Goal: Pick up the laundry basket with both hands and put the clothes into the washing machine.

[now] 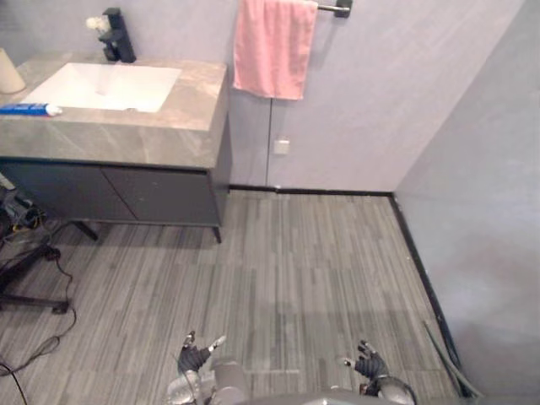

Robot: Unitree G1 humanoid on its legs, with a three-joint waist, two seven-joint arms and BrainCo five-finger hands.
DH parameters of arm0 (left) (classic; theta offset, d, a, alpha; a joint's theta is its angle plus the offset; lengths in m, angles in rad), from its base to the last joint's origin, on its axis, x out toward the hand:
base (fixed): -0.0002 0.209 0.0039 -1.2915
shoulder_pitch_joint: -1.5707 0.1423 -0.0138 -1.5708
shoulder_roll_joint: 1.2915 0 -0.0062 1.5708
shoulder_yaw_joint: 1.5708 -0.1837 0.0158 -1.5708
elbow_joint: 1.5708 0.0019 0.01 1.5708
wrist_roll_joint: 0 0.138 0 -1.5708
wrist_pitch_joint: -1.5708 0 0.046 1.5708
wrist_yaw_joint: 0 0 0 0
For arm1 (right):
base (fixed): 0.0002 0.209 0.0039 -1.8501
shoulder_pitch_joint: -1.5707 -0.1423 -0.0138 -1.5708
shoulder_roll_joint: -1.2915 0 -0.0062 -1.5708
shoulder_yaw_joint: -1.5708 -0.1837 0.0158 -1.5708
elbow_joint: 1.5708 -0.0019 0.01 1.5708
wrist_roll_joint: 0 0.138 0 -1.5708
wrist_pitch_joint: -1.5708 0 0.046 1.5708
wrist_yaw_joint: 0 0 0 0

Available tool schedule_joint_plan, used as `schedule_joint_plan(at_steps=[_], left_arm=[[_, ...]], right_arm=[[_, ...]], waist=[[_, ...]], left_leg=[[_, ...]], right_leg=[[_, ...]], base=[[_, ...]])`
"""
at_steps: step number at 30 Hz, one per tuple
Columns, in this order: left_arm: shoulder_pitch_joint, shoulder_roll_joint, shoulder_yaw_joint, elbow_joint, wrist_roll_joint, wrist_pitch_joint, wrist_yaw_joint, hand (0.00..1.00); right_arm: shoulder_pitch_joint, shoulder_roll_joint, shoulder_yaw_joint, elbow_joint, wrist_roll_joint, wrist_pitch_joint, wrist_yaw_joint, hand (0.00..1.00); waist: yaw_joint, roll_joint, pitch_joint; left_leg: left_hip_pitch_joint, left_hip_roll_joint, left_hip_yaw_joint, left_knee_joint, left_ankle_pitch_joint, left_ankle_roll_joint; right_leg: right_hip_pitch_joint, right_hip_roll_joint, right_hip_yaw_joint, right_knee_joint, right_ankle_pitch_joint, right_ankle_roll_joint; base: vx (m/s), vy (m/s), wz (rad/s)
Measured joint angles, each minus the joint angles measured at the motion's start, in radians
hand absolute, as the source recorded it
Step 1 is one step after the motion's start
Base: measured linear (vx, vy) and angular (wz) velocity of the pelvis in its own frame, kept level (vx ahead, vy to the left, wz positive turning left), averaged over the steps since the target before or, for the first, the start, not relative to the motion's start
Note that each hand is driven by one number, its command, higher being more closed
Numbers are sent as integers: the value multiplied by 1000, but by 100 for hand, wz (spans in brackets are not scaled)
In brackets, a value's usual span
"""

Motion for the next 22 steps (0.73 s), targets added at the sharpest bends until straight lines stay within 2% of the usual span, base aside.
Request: schedule_joint_plan(at_steps=[1, 2, 3, 5, 6, 9, 10, 12, 14, 17, 22], left_arm=[[0, 2, -5, 10, -4, -2, 1, 0], [-1, 13, -7, 17, -8, -3, 1, 0], [7, 42, -12, 34, -19, -2, 2, 0], [7, 60, -15, 41, -19, -2, 2, 0], [7, 62, -15, 42, -19, -2, 2, 0], [12, 63, -17, 80, -19, -3, 2, 0], [15, 64, -34, 87, -19, -3, 1, 0], [12, 65, -40, 93, -19, -4, 1, 0], [9, 61, -50, 119, -19, -4, 1, 0], [10, 51, -80, 121, -18, -4, 1, 0], [9, 51, -88, 122, -18, -5, 1, 0]], right_arm=[[-13, -18, 1, 41, 0, 3, -1, 0], [-26, -12, 3, 61, 0, 7, 0, 0], [-31, 10, 3, 82, 0, 8, 1, 0], [-33, 22, 2, 100, 0, 8, 1, 0], [-33, 22, 2, 100, 0, 8, 2, 0], [-39, 14, 2, 117, 0, 5, 3, 0], [-43, 4, 2, 127, 0, 5, 5, 0], [-53, -5, 3, 131, -2, 7, 5, 0], [-50, -14, 7, 127, -1, 5, 5, 0], [-47, -27, 9, 134, -2, 6, 5, 0], [-49, -26, 10, 140, -2, 6, 5, 0]], waist=[[2, -6, -6], [3, -24, -4], [0, -48, -11], [0, -61, -21], [1, -61, -21], [-3, -59, -35], [-7, -47, -38], [-17, -39, -36], [-29, -15, -44], [-27, -5, -59], [-27, -8, -61]], left_leg=[[30, -29, -16, -93, 59, -49], [47, -53, -13, -127, 76, -45], [77, -97, -8, -213, 119, -34], [96, -129, -11, -280, 154, -24], [109, -138, -10, -308, 168, -20], [200, -172, 4, -525, 289, -10], [234, -182, 3, -633, 347, -12], [218, -184, 3, -633, 353, -12], [221, -185, -3, -633, 357, -14], [218, -184, -14, -634, 351, -14], [216, -191, -16, -634, 351, -14]], right_leg=[[0, -2, 31, -18, -5, 19], [7, -14, 53, -37, 6, 32], [8, -44, 73, -82, 37, 45], [18, -66, 83, -116, 61, 55], [23, -71, 84, -127, 70, 62], [22, -86, 102, -157, 101, 65], [16, -83, 107, -172, 99, 68], [4, -84, 110, -182, 90, 78], [7, -83, 111, -186, 75, 90], [10, -81, 121, -188, 72, 95], [7, -75, 168, -203, 69, 100]], base=[[136, 185, 13], [147, 218, 19], [104, 155, 25], [72, 113, 31], [34, 114, 22], [-66, 72, 1], [-159, 35, 0], [-183, 20, -3], [-182, 4, -3], [-139, 40, 6], [-59, 37, -4]])
